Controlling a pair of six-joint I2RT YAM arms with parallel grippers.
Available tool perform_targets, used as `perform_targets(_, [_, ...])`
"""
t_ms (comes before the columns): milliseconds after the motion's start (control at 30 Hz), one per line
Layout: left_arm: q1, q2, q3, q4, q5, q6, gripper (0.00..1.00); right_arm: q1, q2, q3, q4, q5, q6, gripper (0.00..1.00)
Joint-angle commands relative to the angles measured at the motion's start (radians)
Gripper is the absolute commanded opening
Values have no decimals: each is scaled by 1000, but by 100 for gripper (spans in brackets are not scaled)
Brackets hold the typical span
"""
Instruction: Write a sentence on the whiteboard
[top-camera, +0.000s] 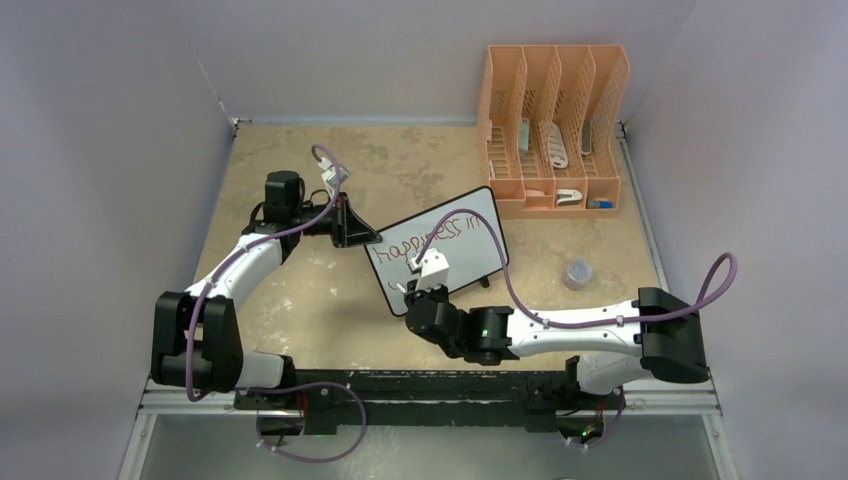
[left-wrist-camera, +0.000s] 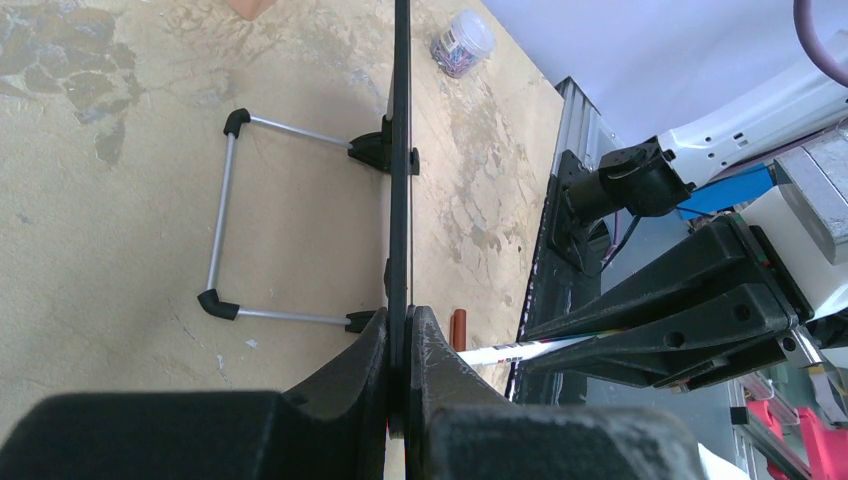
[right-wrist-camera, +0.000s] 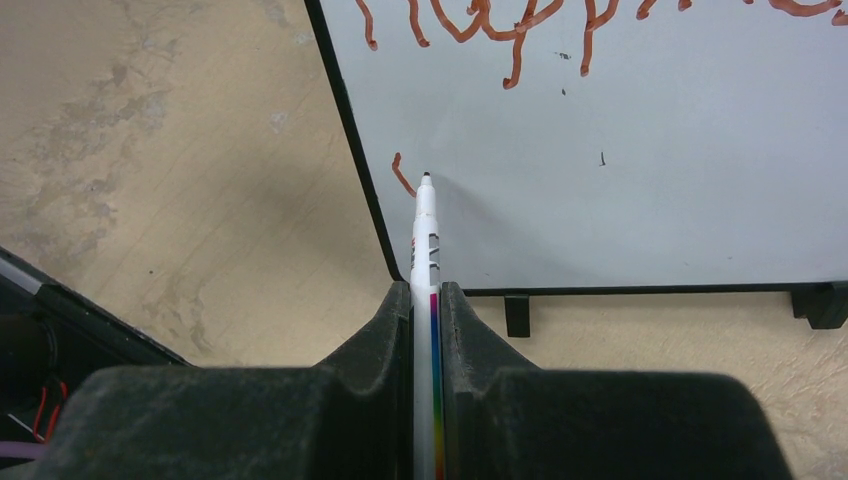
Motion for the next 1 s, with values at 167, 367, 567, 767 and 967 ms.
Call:
perform_targets(167, [-14, 19, 4, -42, -71, 37, 0, -5, 15, 35, 23, 50, 1, 0])
perform_targets(367, [-14, 20, 1, -43, -69, 38, 0, -9, 22, 38, 19, 59, 8, 0])
perform_targets(567, [-14, 20, 3, -41, -70, 37, 0, -10, 10, 39, 27, 68, 1, 0])
perform_targets(767, [-14, 21, 2, -41, -69, 36, 0, -13, 6, 38, 38, 71, -2, 0])
perform_targets(967, [-15, 21, 2, -41, -69, 36, 0, -15, 8, 42, 53, 70, -14, 0])
